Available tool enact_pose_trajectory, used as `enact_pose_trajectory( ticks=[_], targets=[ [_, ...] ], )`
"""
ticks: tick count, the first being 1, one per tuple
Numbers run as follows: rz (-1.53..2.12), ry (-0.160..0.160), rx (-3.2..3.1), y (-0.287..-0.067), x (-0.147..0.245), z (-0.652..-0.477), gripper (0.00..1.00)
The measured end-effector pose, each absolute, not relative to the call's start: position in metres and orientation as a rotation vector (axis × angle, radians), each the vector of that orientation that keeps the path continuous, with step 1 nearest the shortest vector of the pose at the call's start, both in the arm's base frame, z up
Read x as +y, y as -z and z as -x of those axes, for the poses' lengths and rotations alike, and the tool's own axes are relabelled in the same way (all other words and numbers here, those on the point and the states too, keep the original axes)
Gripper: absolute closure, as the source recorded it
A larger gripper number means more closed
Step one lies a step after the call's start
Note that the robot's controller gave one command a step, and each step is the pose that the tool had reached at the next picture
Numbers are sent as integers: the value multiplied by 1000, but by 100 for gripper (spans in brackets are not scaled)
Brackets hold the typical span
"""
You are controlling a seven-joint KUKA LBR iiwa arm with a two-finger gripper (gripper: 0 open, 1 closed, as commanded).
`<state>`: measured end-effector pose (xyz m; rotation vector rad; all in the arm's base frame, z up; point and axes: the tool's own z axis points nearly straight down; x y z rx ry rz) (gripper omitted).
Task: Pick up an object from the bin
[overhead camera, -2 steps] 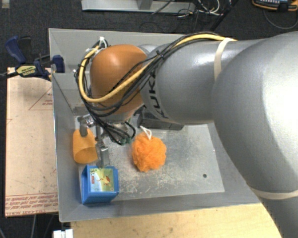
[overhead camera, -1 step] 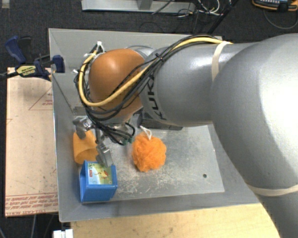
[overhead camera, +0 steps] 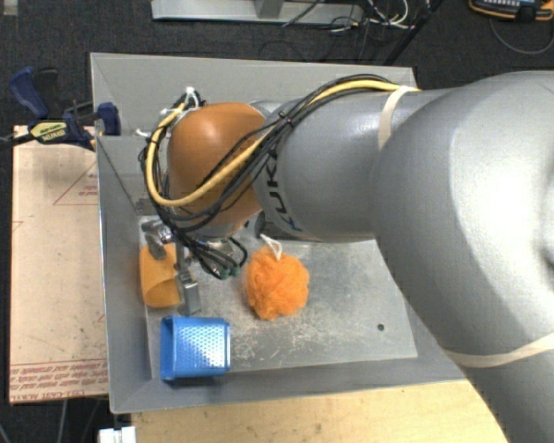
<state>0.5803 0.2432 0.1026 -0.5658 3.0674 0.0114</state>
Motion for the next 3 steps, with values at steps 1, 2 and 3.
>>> enact_pose_trajectory(
  ticks=[1, 2, 3],
  targets=[
    [709, -14, 3026, -92, 240, -591, 0],
    [1254, -20, 2810, -85, 246, -584, 100],
    [1254, -21, 2810, -85, 246, -584, 100]
  ],
)
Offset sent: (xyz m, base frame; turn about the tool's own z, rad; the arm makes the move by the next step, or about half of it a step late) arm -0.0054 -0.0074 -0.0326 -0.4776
